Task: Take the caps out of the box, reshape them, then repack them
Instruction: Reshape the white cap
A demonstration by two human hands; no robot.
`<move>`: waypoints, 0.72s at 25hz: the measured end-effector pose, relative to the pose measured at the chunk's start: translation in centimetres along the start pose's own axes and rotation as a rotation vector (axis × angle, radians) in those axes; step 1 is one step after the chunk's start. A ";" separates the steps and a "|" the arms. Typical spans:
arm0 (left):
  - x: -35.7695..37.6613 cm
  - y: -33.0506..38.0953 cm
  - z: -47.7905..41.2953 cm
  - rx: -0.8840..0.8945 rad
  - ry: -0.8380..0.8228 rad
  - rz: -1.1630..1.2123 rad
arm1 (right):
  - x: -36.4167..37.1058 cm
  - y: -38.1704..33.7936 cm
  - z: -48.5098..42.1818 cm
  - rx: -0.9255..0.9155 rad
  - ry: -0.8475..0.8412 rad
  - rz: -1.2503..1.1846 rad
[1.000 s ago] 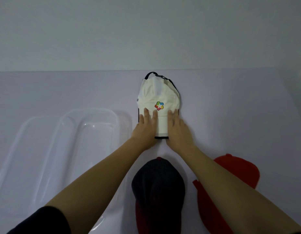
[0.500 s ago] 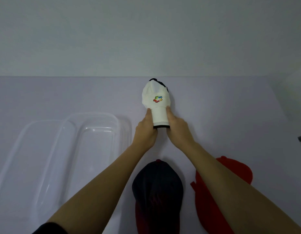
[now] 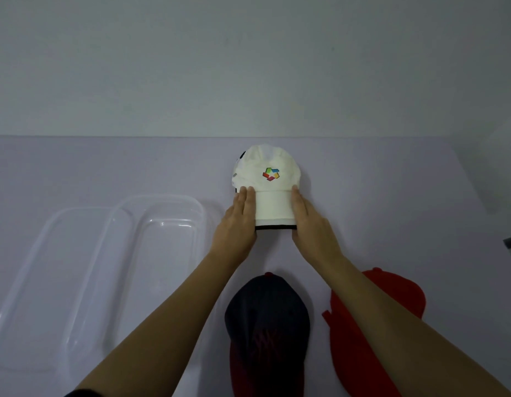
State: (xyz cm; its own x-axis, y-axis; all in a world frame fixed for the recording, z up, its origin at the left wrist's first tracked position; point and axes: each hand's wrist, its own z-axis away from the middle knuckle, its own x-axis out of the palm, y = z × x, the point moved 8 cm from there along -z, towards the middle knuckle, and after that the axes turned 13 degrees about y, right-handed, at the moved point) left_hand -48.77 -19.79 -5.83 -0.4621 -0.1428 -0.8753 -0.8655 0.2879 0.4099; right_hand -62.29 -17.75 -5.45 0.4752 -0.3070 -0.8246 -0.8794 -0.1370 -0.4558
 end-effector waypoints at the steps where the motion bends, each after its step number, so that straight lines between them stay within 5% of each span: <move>1: -0.3 0.3 0.3 0.038 0.033 0.013 | -0.1 0.4 0.1 0.038 -0.011 -0.015; 8: -2.4 0.2 0.2 0.060 0.239 0.235 | -2.5 -1.2 -0.2 -0.014 0.190 -0.202; 14: -2.6 0.8 0.6 -0.523 0.310 0.877 | -2.7 -4.3 -0.2 0.245 0.251 -0.529; 16: -2.7 0.5 0.8 -0.502 0.308 0.817 | -2.7 -4.6 0.1 0.254 0.264 -0.545; 18: -2.8 -0.1 0.8 -0.272 0.198 0.552 | -3.0 -4.1 -0.1 0.158 0.229 -0.461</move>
State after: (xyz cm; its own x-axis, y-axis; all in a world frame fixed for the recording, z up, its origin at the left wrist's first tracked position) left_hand -47.22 -18.68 -3.60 -0.8578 -0.2218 -0.4636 -0.4962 0.1225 0.8595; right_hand -60.12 -16.42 -1.10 0.7773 -0.4488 -0.4409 -0.5580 -0.1681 -0.8126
